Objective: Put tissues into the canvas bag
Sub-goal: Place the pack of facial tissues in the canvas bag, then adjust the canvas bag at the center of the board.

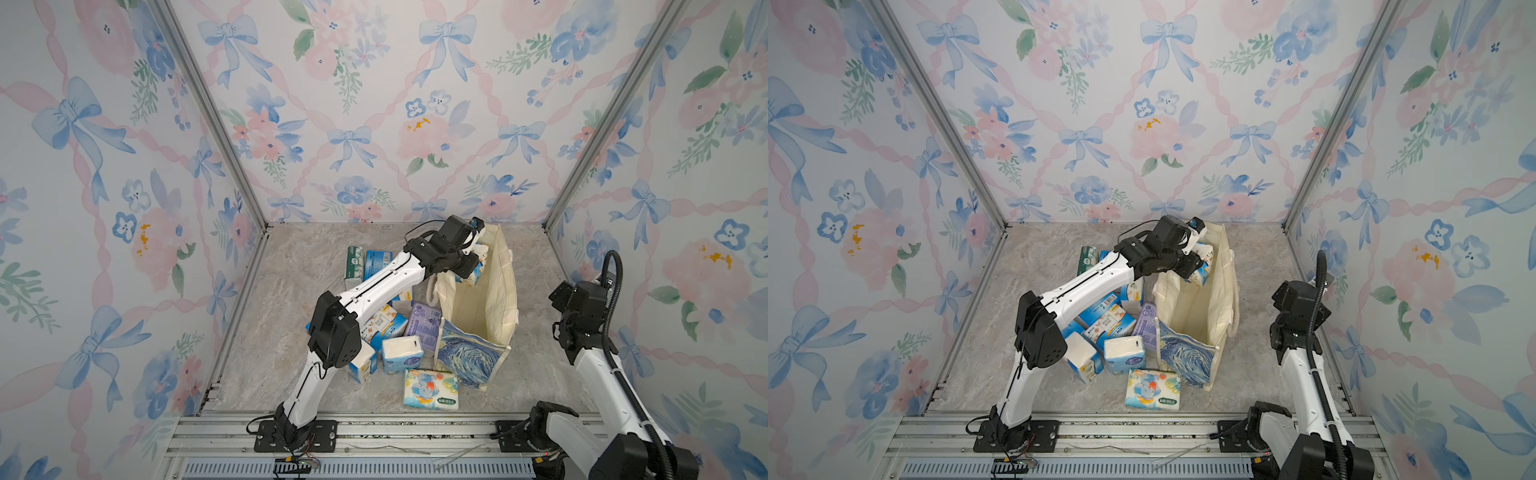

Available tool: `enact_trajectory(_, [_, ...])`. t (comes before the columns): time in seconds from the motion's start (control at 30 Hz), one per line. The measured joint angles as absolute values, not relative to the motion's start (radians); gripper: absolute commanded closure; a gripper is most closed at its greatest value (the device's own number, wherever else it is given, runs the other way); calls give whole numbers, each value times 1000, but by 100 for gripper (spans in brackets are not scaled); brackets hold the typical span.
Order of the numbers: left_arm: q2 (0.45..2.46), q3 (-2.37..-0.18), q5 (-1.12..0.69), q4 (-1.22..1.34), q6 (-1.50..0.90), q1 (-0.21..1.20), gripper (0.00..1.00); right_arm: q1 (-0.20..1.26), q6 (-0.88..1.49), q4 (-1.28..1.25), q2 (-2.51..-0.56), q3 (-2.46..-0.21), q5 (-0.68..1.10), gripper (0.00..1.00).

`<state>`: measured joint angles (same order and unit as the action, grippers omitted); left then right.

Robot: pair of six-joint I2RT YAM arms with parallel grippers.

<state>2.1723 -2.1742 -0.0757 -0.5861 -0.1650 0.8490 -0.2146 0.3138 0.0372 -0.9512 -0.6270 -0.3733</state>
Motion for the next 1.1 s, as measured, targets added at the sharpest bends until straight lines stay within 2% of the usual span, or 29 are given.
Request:
enact_trajectory(0.13, [2172,-2180,-76,-587,-165,851,58,-215,328,142,-904,-748,-215,15])
enact_trajectory(0.33, [2172,-2184,-80,-587,-167,855,42,-215,386,216,-788,-858,14,17])
enact_trajectory(0.5, [2172,-2189,-86,-586,-166,855,29,-213,430,282,-775,-940,193,17])
enact_trajectory(0.73, [2171,-2210,-94,-584,-166,855,32,-160,442,366,-850,-1018,368,19])
enact_trajectory(0.9, [2143,-2215,-80,-583,-157,855,37,-89,435,414,-913,-1019,430,25])
enact_trajectory(1.1, [2050,-2214,-18,-586,-131,855,37,-31,402,470,-956,-1047,437,36])
